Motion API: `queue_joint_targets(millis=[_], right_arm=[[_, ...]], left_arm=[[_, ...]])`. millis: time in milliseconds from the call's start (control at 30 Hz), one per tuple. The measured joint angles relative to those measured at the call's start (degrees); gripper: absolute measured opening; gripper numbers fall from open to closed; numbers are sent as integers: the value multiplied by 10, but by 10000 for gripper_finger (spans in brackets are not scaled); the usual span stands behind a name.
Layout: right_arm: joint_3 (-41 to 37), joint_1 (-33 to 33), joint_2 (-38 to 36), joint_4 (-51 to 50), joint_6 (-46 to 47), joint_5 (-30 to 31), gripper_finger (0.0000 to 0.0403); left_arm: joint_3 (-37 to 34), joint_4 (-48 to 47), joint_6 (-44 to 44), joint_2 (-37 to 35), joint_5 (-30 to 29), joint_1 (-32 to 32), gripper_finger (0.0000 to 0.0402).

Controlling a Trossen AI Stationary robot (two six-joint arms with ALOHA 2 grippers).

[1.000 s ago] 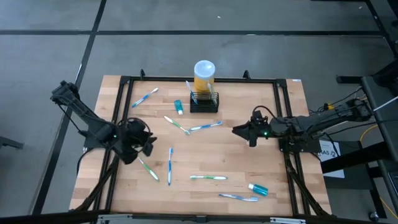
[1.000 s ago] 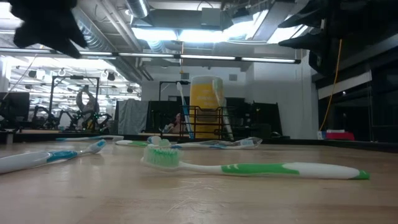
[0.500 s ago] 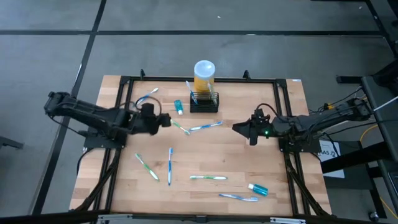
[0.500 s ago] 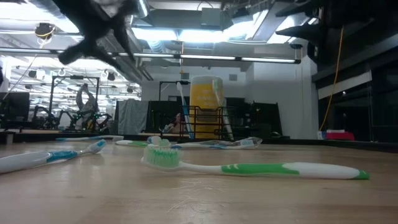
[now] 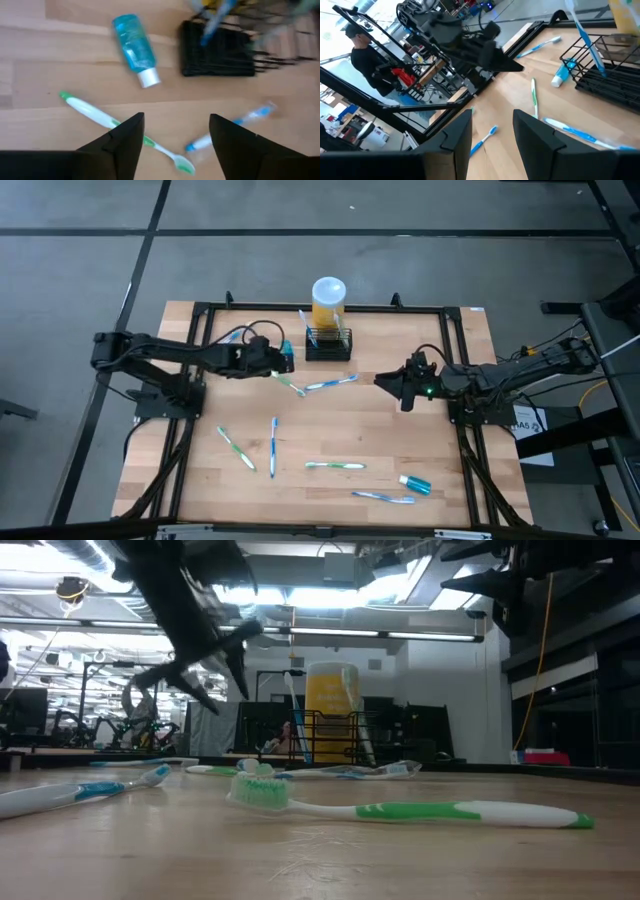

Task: Pick & Place toothbrushing station
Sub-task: Put the blue mouthwash in the wire organizer

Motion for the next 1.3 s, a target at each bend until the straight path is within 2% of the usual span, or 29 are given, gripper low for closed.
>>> queue_joint_targets(millis=[133, 400, 733, 933, 1300], right_arm=[[0, 0, -3, 4, -1, 0, 145], [0, 0, -14, 9, 0, 0, 145], [0, 0, -38, 9, 1, 0, 145], [0, 0, -43, 8, 3, 0, 145], [0, 0, -46, 8, 8, 0, 146]], left_arm=[[0, 27, -20, 42, 13, 11, 242], [0, 85, -57, 101, 1, 13, 242], [0, 117, -39, 139, -22, 38, 241], [0, 136, -7, 159, 3, 62, 240], [0, 146, -4, 193, 34, 75, 239]])
